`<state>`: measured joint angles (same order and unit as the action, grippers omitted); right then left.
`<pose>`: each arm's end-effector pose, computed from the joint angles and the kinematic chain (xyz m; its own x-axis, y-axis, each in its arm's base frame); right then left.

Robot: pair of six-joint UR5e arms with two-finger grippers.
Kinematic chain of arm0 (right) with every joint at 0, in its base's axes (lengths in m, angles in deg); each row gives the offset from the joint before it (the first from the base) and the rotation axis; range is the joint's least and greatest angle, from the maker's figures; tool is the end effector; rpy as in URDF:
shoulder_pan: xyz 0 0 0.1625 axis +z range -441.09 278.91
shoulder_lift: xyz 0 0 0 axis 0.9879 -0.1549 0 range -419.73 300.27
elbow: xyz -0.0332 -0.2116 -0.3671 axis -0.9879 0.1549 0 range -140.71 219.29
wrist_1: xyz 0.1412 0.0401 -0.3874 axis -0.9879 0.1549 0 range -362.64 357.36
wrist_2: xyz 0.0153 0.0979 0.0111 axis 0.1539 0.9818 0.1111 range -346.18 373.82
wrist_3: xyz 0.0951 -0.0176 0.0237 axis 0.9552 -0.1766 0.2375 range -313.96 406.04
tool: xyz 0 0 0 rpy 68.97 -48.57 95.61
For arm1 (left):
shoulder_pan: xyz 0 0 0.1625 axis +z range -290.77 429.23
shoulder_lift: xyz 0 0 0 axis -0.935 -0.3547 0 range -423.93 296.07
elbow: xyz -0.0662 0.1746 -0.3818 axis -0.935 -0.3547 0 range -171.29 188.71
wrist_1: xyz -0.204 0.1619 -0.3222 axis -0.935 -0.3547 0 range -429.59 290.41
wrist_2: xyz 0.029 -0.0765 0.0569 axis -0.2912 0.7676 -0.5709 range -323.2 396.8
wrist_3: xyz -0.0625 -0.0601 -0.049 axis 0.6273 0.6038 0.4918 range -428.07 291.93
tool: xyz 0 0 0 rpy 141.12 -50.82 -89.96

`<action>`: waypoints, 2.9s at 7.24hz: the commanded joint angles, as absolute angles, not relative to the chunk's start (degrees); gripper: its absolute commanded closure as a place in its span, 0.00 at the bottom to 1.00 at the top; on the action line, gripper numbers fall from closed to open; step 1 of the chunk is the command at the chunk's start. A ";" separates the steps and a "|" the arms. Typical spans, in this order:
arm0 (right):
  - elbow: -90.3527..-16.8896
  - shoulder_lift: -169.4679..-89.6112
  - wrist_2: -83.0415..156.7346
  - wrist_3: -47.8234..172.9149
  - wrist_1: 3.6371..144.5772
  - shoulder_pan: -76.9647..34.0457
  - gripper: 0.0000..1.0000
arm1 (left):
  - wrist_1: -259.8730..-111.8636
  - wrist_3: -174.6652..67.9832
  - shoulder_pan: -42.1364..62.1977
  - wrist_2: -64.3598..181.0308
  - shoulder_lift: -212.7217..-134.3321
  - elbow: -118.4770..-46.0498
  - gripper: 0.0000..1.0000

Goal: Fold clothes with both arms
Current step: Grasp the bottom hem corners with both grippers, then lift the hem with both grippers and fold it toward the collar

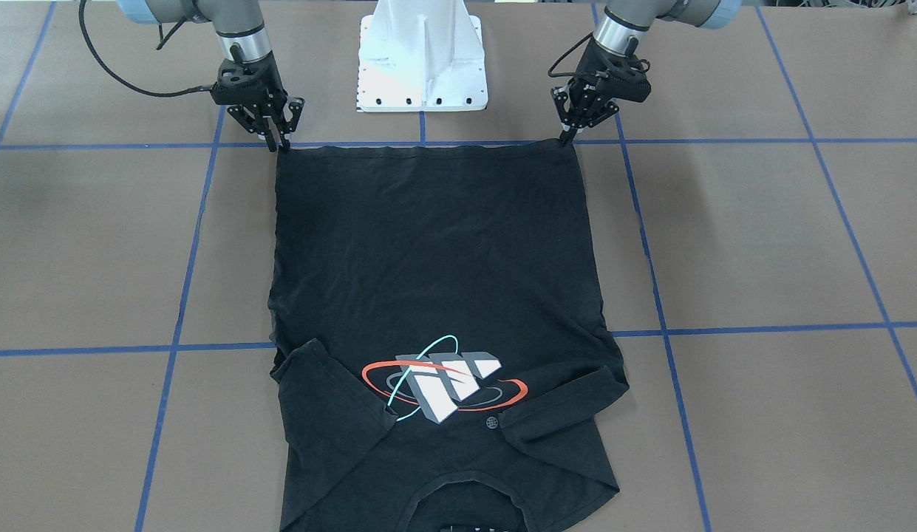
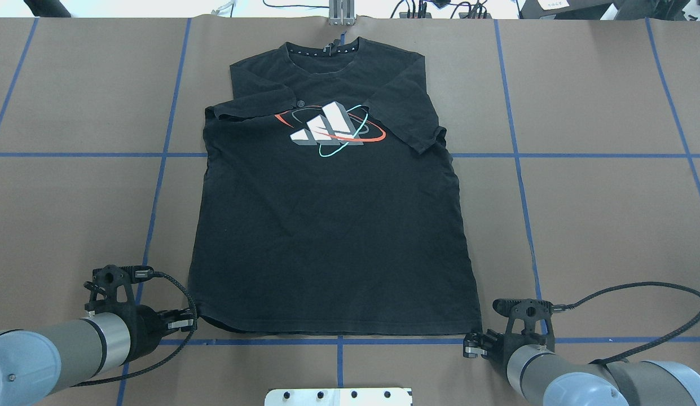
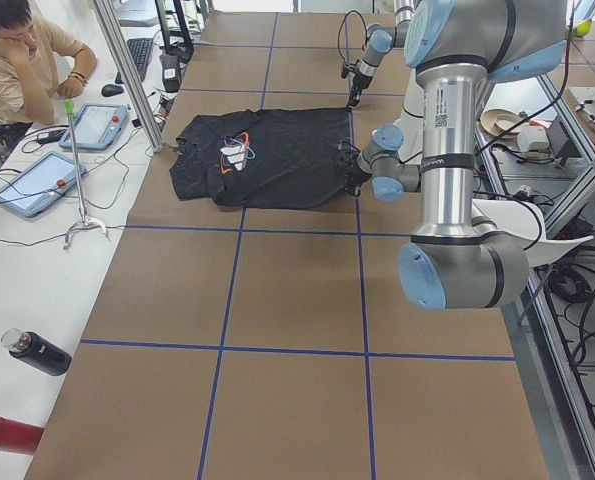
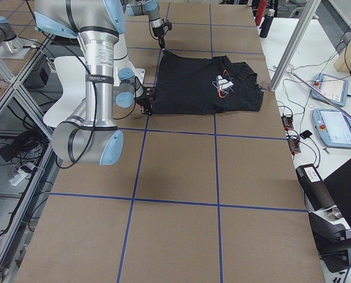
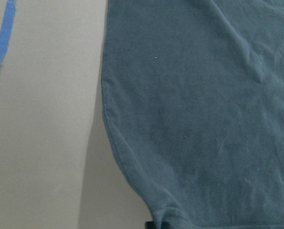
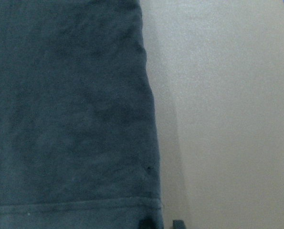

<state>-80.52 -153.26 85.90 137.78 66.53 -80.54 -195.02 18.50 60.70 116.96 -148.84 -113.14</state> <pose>-0.4613 -0.1683 0.4045 0.6732 0.0352 0.7386 -0.2551 0.9486 0.1873 0.4186 -0.2147 0.3669 0.4782 -0.0121 -0.8781 0.2675 0.9544 0.1326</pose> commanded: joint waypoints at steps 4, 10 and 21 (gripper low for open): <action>-82.52 -150.44 86.50 137.72 66.62 -76.62 1.00 | -194.92 17.98 60.18 117.57 -148.75 -115.12 1.00; -108.78 -165.99 98.02 137.71 66.71 -86.60 1.00 | -191.14 16.48 60.87 130.74 -138.83 -135.50 1.00; -78.27 -138.35 98.90 133.41 67.06 -46.75 1.00 | -190.61 6.46 27.51 131.20 -170.77 -105.58 1.00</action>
<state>-83.46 -142.81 98.69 133.76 66.92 -50.64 -190.62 7.41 31.57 131.11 -167.47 -108.37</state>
